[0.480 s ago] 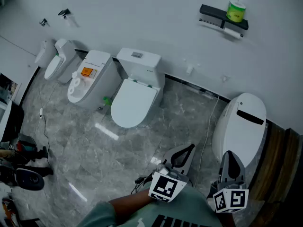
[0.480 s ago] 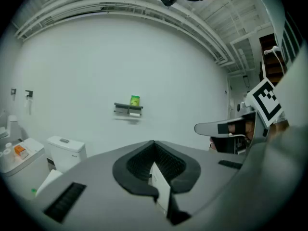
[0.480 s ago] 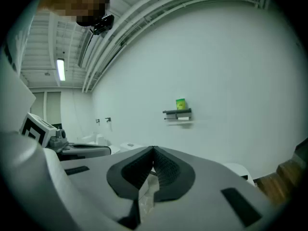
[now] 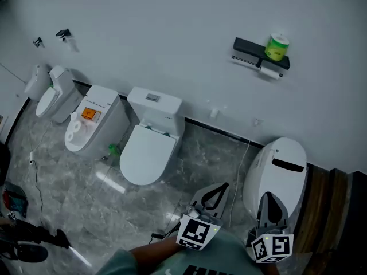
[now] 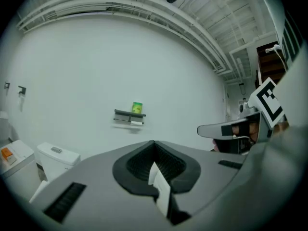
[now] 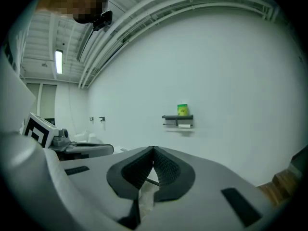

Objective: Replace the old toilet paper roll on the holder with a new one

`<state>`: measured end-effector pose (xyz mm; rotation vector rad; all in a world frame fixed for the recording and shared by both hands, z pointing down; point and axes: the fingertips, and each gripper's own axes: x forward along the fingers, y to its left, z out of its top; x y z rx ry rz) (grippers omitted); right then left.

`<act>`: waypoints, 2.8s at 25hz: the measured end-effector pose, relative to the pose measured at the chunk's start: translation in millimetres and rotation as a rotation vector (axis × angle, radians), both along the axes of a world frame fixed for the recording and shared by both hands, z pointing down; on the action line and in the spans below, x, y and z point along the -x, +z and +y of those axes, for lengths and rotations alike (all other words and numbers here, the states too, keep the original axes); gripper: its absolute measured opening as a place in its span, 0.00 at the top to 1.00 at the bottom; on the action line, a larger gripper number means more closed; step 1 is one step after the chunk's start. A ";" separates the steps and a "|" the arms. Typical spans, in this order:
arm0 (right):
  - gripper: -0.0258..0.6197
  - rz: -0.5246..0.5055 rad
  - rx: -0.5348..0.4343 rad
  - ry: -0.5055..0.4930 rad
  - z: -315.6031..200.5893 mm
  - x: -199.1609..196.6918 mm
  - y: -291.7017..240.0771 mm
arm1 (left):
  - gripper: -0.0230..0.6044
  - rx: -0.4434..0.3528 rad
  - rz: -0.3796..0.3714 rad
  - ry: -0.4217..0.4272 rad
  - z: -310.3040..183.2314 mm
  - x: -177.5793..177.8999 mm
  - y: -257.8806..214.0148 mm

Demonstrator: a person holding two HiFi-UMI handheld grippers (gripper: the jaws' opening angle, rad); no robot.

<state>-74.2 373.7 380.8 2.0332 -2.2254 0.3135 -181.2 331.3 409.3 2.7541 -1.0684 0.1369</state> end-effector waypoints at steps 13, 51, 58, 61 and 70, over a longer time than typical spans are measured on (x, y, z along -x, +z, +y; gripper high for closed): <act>0.95 -0.025 -0.010 -0.022 -58.9 14.4 6.1 | 0.95 0.019 -0.020 -0.060 -53.0 25.0 9.6; 0.95 -0.137 -0.067 -0.096 -221.8 -167.8 23.4 | 0.95 -0.030 -0.187 -0.082 -206.0 -157.6 11.4; 0.95 -0.097 -0.043 -0.011 -263.1 -167.1 21.6 | 0.95 -0.021 -0.157 0.018 -259.4 -167.8 14.8; 0.95 -0.089 -0.032 0.028 -284.7 -162.4 17.7 | 0.95 -0.020 -0.138 0.045 -287.7 -163.6 11.2; 0.95 -0.062 -0.011 0.138 -341.4 -139.0 11.2 | 0.95 -0.007 -0.090 0.124 -355.6 -140.5 9.9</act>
